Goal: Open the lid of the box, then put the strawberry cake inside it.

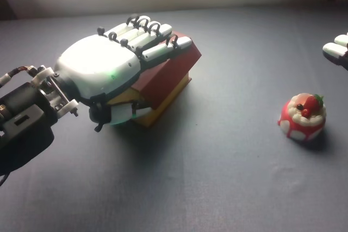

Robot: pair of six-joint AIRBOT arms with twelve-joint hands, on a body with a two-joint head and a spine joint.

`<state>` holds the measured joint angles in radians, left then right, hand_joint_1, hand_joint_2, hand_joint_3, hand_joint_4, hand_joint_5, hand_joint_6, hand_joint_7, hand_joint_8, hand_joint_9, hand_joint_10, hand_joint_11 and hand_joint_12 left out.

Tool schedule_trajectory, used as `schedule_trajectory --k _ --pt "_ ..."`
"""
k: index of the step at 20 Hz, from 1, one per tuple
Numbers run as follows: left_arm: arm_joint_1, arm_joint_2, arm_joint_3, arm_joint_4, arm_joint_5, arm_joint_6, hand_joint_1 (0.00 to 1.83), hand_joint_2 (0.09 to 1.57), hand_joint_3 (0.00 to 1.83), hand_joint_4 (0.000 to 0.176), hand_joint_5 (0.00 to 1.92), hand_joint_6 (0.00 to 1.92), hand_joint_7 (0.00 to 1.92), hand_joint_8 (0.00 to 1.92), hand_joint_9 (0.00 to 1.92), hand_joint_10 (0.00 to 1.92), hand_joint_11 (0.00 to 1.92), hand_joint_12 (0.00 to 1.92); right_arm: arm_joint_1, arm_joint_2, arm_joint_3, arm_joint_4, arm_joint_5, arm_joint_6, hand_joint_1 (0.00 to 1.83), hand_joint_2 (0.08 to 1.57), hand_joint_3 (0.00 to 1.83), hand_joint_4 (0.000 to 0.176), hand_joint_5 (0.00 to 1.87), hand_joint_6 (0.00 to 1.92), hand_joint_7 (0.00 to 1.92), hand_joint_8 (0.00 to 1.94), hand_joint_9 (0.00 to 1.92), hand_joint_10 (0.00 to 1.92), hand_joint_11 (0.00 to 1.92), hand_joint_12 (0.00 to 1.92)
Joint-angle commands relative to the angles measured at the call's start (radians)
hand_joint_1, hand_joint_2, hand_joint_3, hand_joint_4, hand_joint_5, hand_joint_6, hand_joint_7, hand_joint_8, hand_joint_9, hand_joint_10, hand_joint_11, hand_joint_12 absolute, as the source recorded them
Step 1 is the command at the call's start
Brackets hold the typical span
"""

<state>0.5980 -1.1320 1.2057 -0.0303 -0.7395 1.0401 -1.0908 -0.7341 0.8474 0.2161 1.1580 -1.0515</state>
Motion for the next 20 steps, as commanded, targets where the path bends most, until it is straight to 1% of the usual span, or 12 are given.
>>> schedule_trajectory --k 1,2,4,5,8,10,11,13,15,16,18,20 --pt "-0.012 0.010 -0.006 -0.005 -0.161 0.002 0.83 1.23 0.02 0.145 0.00 0.00 0.00 0.00 0.00 0.00 0.00 0.00 0.003 0.001 0.004 0.006 0.122 0.004 0.51 1.33 0.01 0.000 0.00 0.00 0.00 0.00 0.00 0.00 0.00 0.00" --pt "-0.010 0.017 -0.009 -0.018 -0.187 0.002 0.80 1.25 0.02 0.121 0.00 0.00 0.00 0.00 0.00 0.00 0.00 0.00 0.002 0.000 0.005 0.007 0.122 0.004 0.49 1.33 0.01 0.000 0.00 0.00 0.00 0.00 0.00 0.00 0.00 0.00" --pt "-0.005 0.032 -0.013 -0.040 -0.236 -0.004 0.75 1.25 0.01 0.108 0.00 0.00 0.00 0.00 0.00 0.00 0.00 0.00 0.001 -0.002 0.006 0.008 0.122 0.004 0.51 1.32 0.00 0.000 0.00 0.00 0.00 0.00 0.00 0.00 0.00 0.00" --pt "-0.002 0.037 -0.013 -0.047 -0.256 -0.015 0.81 1.23 0.00 0.087 0.00 0.00 0.00 0.00 0.00 0.00 0.00 0.00 0.001 -0.003 0.006 0.009 0.122 0.004 0.51 1.33 0.00 0.000 0.00 0.00 0.00 0.00 0.00 0.00 0.00 0.00" --pt "0.001 0.049 -0.012 -0.077 -0.311 -0.027 0.74 1.29 0.02 0.087 0.00 0.00 0.00 0.00 0.00 0.00 0.00 0.00 -0.002 -0.004 0.007 0.013 0.122 0.005 0.51 1.33 0.00 0.000 0.00 0.00 0.00 0.00 0.00 0.00 0.00 0.00" --pt "0.001 0.059 -0.010 -0.106 -0.343 -0.028 0.75 1.30 0.00 0.096 0.00 0.00 0.00 0.00 0.00 0.00 0.00 0.47 -0.002 -0.007 0.008 0.015 0.122 0.005 0.51 1.33 0.00 0.000 0.00 0.00 0.00 0.00 0.00 0.00 0.00 0.00" --pt "0.002 0.063 -0.003 -0.130 -0.371 -0.042 0.74 1.28 0.00 0.069 0.00 0.00 0.00 0.00 0.00 0.00 0.00 0.26 -0.004 -0.009 0.010 0.018 0.122 0.005 0.51 1.33 0.00 0.000 0.00 0.00 0.00 0.00 0.00 0.00 0.00 0.00" --pt "0.003 0.065 0.007 -0.145 -0.385 -0.062 0.75 1.28 0.00 0.065 0.00 0.00 0.00 0.00 0.00 0.00 0.00 0.05 -0.005 -0.011 0.011 0.019 0.122 0.006 0.49 1.33 0.00 0.000 0.00 0.00 0.00 0.00 0.00 0.00 0.00 0.00" --pt "0.003 0.066 0.018 -0.166 -0.383 -0.070 0.73 1.29 0.01 0.091 0.00 0.00 0.00 0.00 0.00 0.00 0.02 0.01 -0.008 -0.013 0.012 0.021 0.122 0.008 0.47 1.33 0.00 0.000 0.00 0.00 0.00 0.00 0.00 0.00 0.00 0.00" --pt "0.003 0.066 0.024 -0.183 -0.389 -0.072 0.73 1.29 0.01 0.082 0.00 0.00 0.00 0.00 0.00 0.00 0.03 0.02 -0.009 -0.014 0.013 0.023 0.122 0.008 0.48 1.33 0.00 0.000 0.00 0.00 0.00 0.00 0.00 0.00 0.00 0.00" --pt "0.006 0.066 0.034 -0.210 -0.408 -0.093 0.65 1.32 0.00 0.076 0.00 0.00 0.00 0.00 0.00 0.00 0.00 0.79 -0.010 -0.014 0.013 0.024 0.122 0.008 0.51 1.32 0.00 0.000 0.00 0.00 0.00 0.00 0.00 0.00 0.00 0.00" --pt "0.012 0.064 0.053 -0.241 -0.433 -0.139 0.66 1.32 0.00 0.083 0.00 0.00 0.00 0.00 0.00 0.00 0.00 0.87 -0.010 -0.015 0.014 0.026 0.122 0.009 0.52 1.32 0.00 0.000 0.00 0.00 0.00 0.00 0.00 0.00 0.00 0.00"
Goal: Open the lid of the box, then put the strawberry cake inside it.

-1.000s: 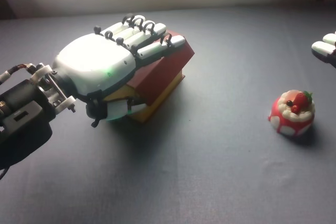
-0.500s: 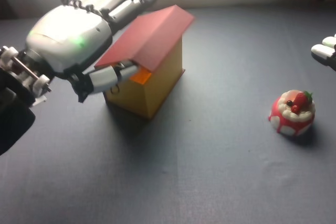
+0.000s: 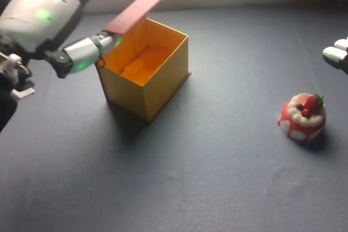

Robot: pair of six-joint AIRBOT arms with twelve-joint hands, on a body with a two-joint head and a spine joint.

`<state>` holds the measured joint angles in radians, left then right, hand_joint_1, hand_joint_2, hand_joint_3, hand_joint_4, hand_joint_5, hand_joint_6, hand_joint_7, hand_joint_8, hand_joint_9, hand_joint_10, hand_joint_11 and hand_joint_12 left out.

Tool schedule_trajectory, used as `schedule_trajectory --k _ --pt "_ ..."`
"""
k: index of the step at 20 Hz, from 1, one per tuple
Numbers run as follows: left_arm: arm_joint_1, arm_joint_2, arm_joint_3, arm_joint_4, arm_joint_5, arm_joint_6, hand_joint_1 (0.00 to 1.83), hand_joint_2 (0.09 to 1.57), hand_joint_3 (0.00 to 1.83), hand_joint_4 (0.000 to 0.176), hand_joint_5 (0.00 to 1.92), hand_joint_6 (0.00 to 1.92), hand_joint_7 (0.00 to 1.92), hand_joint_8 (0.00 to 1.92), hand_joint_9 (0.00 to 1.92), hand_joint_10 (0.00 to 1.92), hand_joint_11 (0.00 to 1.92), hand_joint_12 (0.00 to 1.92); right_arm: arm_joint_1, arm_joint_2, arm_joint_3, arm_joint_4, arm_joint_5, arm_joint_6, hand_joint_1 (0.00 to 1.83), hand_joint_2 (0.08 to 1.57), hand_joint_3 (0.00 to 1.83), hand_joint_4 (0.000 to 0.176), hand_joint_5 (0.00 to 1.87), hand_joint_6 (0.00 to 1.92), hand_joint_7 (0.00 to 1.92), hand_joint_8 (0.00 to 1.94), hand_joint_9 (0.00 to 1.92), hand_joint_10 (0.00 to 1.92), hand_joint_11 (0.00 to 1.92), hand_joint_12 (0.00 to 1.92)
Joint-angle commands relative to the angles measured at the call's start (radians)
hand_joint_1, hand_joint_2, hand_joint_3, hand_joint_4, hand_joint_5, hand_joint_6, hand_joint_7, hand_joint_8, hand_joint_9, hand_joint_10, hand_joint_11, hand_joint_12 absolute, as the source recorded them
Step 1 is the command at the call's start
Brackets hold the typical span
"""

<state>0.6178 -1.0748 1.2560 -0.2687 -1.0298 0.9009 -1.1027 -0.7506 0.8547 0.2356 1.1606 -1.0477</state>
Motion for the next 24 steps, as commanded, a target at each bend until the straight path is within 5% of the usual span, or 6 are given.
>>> schedule_trajectory --k 1,12,13,15,18,24 --pt "-0.002 0.005 0.015 -0.027 -0.148 -0.019 0.63 1.34 0.00 0.084 0.00 0.00 0.00 0.00 0.00 0.00 0.00 0.21 0.001 0.000 0.007 0.008 0.119 0.005 0.50 1.33 0.00 0.000 0.00 0.00 0.00 0.00 0.00 0.00 0.00 0.00" --pt "0.061 -0.015 0.088 -0.164 -0.085 -0.109 0.79 1.30 0.00 0.027 0.00 0.00 0.00 0.00 0.00 0.00 0.03 0.01 -0.002 -0.005 0.010 0.012 0.119 0.015 0.56 1.32 0.00 0.000 0.00 0.00 0.00 0.00 0.00 0.00 0.00 0.00" --pt "0.074 -0.009 0.076 -0.142 -0.091 -0.109 0.79 1.24 0.03 0.078 0.00 0.00 0.00 0.00 0.00 0.00 0.00 0.64 -0.002 -0.005 0.010 0.011 0.119 0.017 0.56 1.32 0.00 0.000 0.00 0.00 0.00 0.00 0.00 0.00 0.00 0.00" --pt "0.089 0.008 0.053 -0.103 -0.101 -0.101 0.82 1.24 0.01 0.108 0.00 0.00 0.00 0.00 0.00 0.00 0.00 0.81 0.002 -0.005 0.012 0.004 0.119 0.023 0.53 1.32 0.00 0.000 0.00 0.00 0.00 0.00 0.00 0.00 0.00 0.00" --pt "0.130 0.078 -0.040 0.001 -0.130 -0.041 0.79 1.25 0.00 0.113 0.00 0.00 0.00 0.00 0.00 0.00 0.00 0.06 0.013 -0.004 0.028 -0.013 0.105 0.068 0.59 1.31 0.00 0.000 0.00 0.00 0.00 0.00 0.00 0.00 0.00 0.00" --pt "0.202 0.181 -0.153 0.206 -0.076 -0.031 0.73 1.28 0.01 0.092 0.02 0.01 0.00 0.00 0.00 0.00 0.00 0.00 0.122 -0.033 0.078 -0.054 -0.068 0.078 0.71 1.26 0.00 0.000 0.00 0.00 0.00 0.00 0.00 0.00 0.00 0.00"
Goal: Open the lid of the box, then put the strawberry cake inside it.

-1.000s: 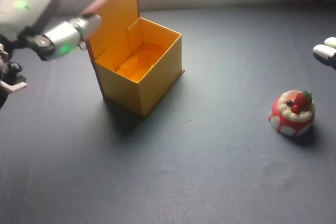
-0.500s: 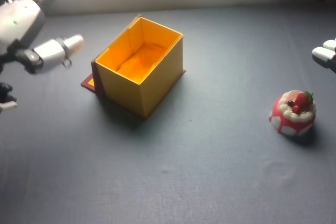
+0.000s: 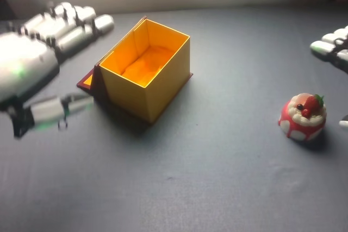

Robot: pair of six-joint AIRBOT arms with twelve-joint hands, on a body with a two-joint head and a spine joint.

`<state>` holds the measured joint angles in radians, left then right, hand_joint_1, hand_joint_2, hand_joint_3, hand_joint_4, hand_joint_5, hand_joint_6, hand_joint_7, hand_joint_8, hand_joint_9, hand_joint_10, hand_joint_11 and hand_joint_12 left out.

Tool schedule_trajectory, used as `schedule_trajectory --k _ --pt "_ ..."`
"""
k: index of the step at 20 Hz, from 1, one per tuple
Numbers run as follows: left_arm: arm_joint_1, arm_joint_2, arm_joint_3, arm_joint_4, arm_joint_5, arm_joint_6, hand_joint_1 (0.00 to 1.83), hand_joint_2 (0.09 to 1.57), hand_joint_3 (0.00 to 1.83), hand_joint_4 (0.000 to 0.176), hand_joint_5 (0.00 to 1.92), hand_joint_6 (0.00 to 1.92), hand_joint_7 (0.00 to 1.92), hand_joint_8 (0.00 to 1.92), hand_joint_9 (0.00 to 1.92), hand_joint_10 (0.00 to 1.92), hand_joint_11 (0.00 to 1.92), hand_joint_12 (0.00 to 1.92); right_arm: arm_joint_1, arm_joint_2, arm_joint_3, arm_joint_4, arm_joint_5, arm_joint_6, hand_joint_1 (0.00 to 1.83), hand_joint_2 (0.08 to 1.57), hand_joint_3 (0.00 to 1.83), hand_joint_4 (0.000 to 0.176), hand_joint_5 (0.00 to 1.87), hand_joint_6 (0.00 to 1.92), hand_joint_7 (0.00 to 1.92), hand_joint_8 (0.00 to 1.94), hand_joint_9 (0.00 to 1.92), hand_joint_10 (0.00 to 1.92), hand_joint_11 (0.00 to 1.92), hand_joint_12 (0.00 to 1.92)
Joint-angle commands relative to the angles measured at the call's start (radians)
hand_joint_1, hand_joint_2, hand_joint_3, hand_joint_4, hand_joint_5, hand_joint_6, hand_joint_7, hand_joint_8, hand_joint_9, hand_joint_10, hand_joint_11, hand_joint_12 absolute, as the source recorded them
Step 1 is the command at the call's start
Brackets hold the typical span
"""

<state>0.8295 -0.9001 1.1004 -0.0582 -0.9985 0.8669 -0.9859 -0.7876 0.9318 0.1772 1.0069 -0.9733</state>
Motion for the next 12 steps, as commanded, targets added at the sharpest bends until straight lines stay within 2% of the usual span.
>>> schedule_trajectory --k 1,2,3,4,5,6,8,9,10,11,12 --pt "-0.004 0.016 -0.007 0.017 -0.101 0.001 0.67 1.29 0.01 0.092 0.01 0.00 0.00 0.00 0.00 0.00 0.00 0.00 0.019 -0.005 0.011 0.003 0.059 0.004 0.73 1.26 0.00 0.000 0.00 0.00 0.00 0.00 0.00 0.00 0.00 0.00" --pt "0.002 0.026 -0.020 0.046 -0.090 -0.005 0.58 1.31 0.01 0.048 0.03 0.01 0.00 0.00 0.00 0.00 0.00 0.00 0.034 -0.020 0.028 0.003 0.029 0.006 0.72 1.24 0.00 0.000 0.00 0.00 0.00 0.00 0.00 0.00 0.01 0.01" --pt "0.004 0.033 -0.030 0.073 -0.082 -0.013 0.58 1.31 0.01 0.048 0.03 0.01 0.00 0.00 0.00 0.00 0.00 0.00 0.047 -0.036 0.044 0.003 -0.006 0.007 0.72 1.24 0.00 0.000 0.00 0.00 0.00 0.00 0.00 0.00 0.01 0.01" --pt "0.006 0.036 -0.034 0.101 -0.076 -0.030 0.48 1.33 0.02 0.038 0.03 0.01 0.00 0.00 0.00 0.00 0.00 0.00 0.059 -0.048 0.056 0.003 -0.032 0.007 0.70 1.24 0.00 0.000 0.00 0.00 0.00 0.00 0.00 0.00 0.00 0.00" --pt "0.007 0.039 -0.038 0.124 -0.067 -0.044 0.39 1.34 0.02 0.048 0.01 0.00 0.00 0.00 0.00 0.00 0.00 0.00 0.073 -0.063 0.071 0.003 -0.069 0.007 0.70 1.24 0.00 0.000 0.00 0.00 0.00 0.00 0.00 0.00 0.00 0.00" --pt "0.009 0.041 -0.040 0.141 -0.062 -0.056 0.41 1.33 0.01 0.031 0.05 0.02 0.00 0.00 0.00 0.00 0.00 0.00 0.085 -0.075 0.083 0.000 -0.097 0.007 0.75 1.23 0.00 0.000 0.00 0.00 0.00 0.00 0.00 0.00 0.00 0.00" --pt "0.023 0.048 -0.048 0.148 -0.069 -0.062 0.48 1.31 0.00 0.013 0.10 0.03 0.00 0.00 0.00 0.00 0.00 0.00 0.118 -0.110 0.120 -0.009 -0.172 0.007 0.82 1.23 0.00 0.000 0.00 0.00 0.02 0.01 0.01 0.01 0.05 0.03" --pt "0.026 0.048 -0.049 0.148 -0.073 -0.062 0.46 1.32 0.00 0.017 0.08 0.02 0.00 0.00 0.00 0.00 0.00 0.00 0.126 -0.118 0.128 -0.012 -0.192 0.007 0.86 1.20 0.02 0.000 0.04 0.00 0.06 0.03 0.05 0.02 0.01 0.43" --pt "0.026 0.048 -0.050 0.149 -0.074 -0.063 0.43 1.34 0.01 0.039 0.04 0.00 0.00 0.00 0.00 0.00 0.00 0.00 0.138 -0.133 0.144 -0.013 -0.221 0.007 0.96 1.20 0.01 0.000 0.12 0.02 0.18 0.03 0.16 0.07 0.00 1.09" --pt "0.026 0.048 -0.050 0.151 -0.077 -0.064 0.43 1.34 0.01 0.039 0.04 0.00 0.00 0.00 0.00 0.00 0.00 0.00 0.143 -0.140 0.152 -0.013 -0.233 0.007 0.96 1.20 0.01 0.000 0.12 0.02 0.18 0.03 0.16 0.07 0.00 1.09" --pt "0.026 0.048 -0.052 0.153 -0.083 -0.065 0.40 1.35 0.01 0.060 0.01 0.00 0.00 0.00 0.00 0.00 0.00 0.00 0.155 -0.157 0.169 -0.013 -0.259 0.007 0.99 1.20 0.01 0.000 0.15 0.03 0.23 0.03 0.19 0.09 0.00 1.20"
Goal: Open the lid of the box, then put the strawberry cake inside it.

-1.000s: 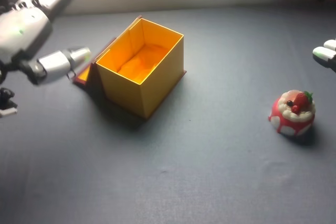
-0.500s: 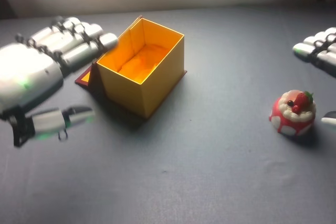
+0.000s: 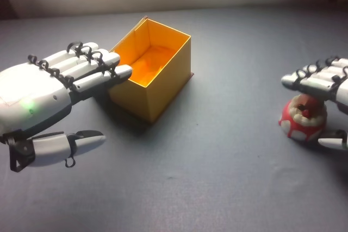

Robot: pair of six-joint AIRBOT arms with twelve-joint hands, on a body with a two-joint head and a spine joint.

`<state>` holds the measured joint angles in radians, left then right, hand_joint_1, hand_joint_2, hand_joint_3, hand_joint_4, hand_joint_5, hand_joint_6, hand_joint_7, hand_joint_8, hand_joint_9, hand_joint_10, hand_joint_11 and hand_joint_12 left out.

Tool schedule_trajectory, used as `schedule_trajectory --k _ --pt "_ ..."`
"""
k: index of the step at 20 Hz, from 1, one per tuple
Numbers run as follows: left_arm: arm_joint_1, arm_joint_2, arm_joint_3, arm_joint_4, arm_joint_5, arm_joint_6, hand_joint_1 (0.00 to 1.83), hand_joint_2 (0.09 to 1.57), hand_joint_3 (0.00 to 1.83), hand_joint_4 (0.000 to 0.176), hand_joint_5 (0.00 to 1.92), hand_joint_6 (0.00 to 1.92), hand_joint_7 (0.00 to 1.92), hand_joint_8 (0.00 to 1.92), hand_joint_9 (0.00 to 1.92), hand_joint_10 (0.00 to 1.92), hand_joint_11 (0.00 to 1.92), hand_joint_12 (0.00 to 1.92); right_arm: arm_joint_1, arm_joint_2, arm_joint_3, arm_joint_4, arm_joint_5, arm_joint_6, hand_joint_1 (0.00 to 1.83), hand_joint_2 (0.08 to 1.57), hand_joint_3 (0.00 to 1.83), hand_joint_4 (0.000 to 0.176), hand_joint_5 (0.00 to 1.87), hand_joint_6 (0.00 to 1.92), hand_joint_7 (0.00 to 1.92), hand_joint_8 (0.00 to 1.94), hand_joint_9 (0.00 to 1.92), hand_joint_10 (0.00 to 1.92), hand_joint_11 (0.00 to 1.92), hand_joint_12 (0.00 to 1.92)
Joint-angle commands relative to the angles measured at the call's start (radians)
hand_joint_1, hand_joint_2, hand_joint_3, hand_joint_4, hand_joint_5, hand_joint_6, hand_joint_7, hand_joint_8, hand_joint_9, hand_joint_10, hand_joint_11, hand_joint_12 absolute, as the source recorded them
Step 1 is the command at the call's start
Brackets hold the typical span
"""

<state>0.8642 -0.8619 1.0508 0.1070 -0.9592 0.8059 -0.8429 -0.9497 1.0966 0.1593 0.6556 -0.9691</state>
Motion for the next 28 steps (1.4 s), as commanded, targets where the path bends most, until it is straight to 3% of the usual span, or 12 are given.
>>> schedule_trajectory --k 1,4,5,6,7,8,9,10,14,21,24,28 --pt "-0.009 0.009 -0.003 -0.010 -0.124 -0.005 0.40 1.35 0.01 0.060 0.01 0.00 0.00 0.00 0.00 0.00 0.00 0.00 0.020 -0.004 0.015 0.005 0.075 0.002 0.99 1.20 0.01 0.000 0.15 0.03 0.23 0.03 0.19 0.09 0.00 1.20" --pt "-0.004 0.009 -0.003 -0.009 -0.128 -0.009 0.40 1.35 0.01 0.061 0.01 0.00 0.00 0.00 0.00 0.00 0.00 0.00 0.042 -0.037 0.048 0.005 0.028 0.003 1.10 1.21 0.00 0.000 0.32 0.07 0.51 0.10 0.33 0.43 0.00 1.49" --pt "-0.001 0.009 -0.004 -0.009 -0.131 -0.010 0.43 1.35 0.00 0.064 0.02 0.01 0.00 0.00 0.00 0.00 0.00 0.00 0.051 -0.046 0.056 0.005 0.021 0.003 1.13 1.22 0.00 0.000 0.47 0.21 0.64 0.35 0.37 0.85 0.00 1.70" --pt "-0.001 0.009 -0.004 -0.009 -0.132 -0.011 0.42 1.35 0.01 0.065 0.02 0.00 0.00 0.00 0.00 0.00 0.00 0.00 0.057 -0.046 0.056 0.005 0.021 0.003 1.30 1.21 0.00 0.000 0.62 1.06 0.79 1.07 0.73 1.37 0.47 1.80" --pt "0.001 0.009 -0.004 -0.010 -0.133 -0.011 0.38 1.36 0.01 0.072 0.00 0.00 0.00 0.00 0.00 0.00 0.00 0.00 0.066 -0.046 0.057 0.005 0.021 0.003 1.22 1.25 0.01 0.000 0.66 1.22 0.78 1.49 0.83 1.56 0.76 1.85" --pt "0.004 0.009 -0.003 -0.011 -0.133 -0.011 0.39 1.36 0.01 0.074 0.00 0.00 0.00 0.00 0.00 0.00 0.00 0.00 0.071 -0.046 0.057 0.004 0.023 0.003 1.32 1.25 0.01 0.000 0.66 1.20 0.72 1.49 0.80 1.64 0.81 1.83" --pt "0.006 0.009 -0.003 -0.013 -0.133 -0.011 0.42 1.36 0.00 0.071 0.01 0.01 0.00 0.00 0.00 0.00 0.00 0.00 0.082 -0.043 0.057 -0.013 0.030 0.015 1.32 1.27 0.00 0.000 0.66 1.46 0.66 1.39 0.67 1.62 0.56 1.77" --pt "0.008 0.009 -0.003 -0.015 -0.134 -0.011 0.43 1.36 0.00 0.062 0.03 0.01 0.00 0.00 0.00 0.00 0.00 0.00 0.093 -0.038 0.057 -0.032 0.034 0.034 1.32 1.27 0.00 0.000 0.67 1.47 0.67 1.38 0.66 1.60 0.53 1.76" --pt "0.011 0.009 -0.003 -0.018 -0.135 -0.011 0.36 1.38 0.01 0.081 0.00 0.00 0.00 0.00 0.00 0.00 0.00 0.00 0.126 -0.024 0.053 -0.096 0.081 0.095 1.32 1.28 0.00 0.000 0.58 1.37 0.68 1.47 0.68 1.69 0.66 1.87" --pt "0.016 0.005 -0.001 -0.023 -0.136 -0.011 0.41 1.39 0.00 0.069 0.03 0.01 0.00 0.00 0.00 0.00 0.00 0.00 0.273 -0.045 0.073 -0.179 0.097 0.099 1.21 1.27 0.00 0.000 0.60 1.40 0.79 1.46 0.76 1.53 0.69 1.77" --pt "0.016 0.000 0.003 -0.023 -0.131 -0.011 0.36 1.40 0.01 0.065 0.03 0.01 0.00 0.00 0.00 0.00 0.00 0.00 0.331 -0.084 0.102 -0.199 0.096 0.102 1.16 1.33 0.00 0.000 0.54 1.36 0.71 1.74 0.85 1.83 0.90 1.92" --pt "0.015 -0.003 0.006 -0.028 -0.127 -0.011 0.39 1.39 0.00 0.070 0.01 0.00 0.00 0.00 0.00 0.00 0.00 0.00 0.417 -0.143 0.141 -0.225 0.072 0.106 1.18 1.31 0.00 0.000 0.61 1.28 0.72 1.71 0.75 1.80 0.76 1.92"
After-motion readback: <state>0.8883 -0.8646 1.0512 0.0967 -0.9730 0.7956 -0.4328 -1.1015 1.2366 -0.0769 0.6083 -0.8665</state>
